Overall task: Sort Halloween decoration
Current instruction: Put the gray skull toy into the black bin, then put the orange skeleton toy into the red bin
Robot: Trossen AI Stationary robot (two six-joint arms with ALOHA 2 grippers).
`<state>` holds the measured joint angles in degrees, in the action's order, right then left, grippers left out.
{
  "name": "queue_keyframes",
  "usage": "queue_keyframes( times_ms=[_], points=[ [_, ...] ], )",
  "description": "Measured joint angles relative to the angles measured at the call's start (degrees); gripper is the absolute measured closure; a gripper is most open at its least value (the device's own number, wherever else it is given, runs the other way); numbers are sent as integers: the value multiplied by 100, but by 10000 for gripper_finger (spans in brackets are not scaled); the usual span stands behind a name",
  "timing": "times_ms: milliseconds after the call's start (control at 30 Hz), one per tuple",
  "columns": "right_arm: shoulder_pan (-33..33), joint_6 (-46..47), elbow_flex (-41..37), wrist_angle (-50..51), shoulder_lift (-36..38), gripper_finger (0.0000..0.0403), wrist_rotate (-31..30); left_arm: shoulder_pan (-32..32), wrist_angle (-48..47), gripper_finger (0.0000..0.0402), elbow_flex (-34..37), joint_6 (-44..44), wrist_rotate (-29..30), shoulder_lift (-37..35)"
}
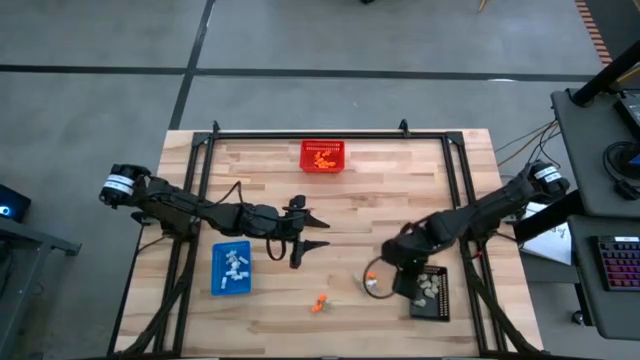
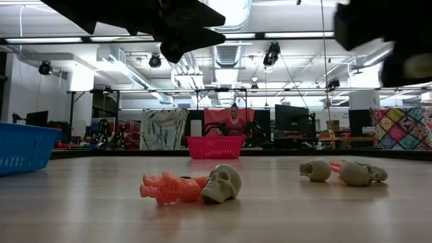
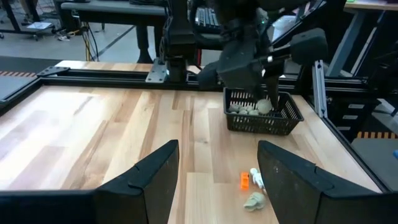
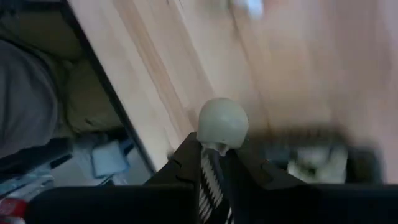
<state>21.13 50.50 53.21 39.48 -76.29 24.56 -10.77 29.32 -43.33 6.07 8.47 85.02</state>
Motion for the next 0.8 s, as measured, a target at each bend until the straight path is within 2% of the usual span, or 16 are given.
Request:
queue_keyframes(
  times_ms=[200,367,600,800],
  points=[
    [718,984,-1,680,-38,365,95,1,-37,200,0,0,1,-1],
    [1150,1471,-4,726,-66,363,-53,0,-32,200,0,0,2,-1],
    [1252,2044,-4,729,-66,323,-230,-1,-28,200,0,0,2,-1],
    [1250,2045,-4,733,-66,290,-234,-1,-31,200,0,63,2,-1]
  ],
)
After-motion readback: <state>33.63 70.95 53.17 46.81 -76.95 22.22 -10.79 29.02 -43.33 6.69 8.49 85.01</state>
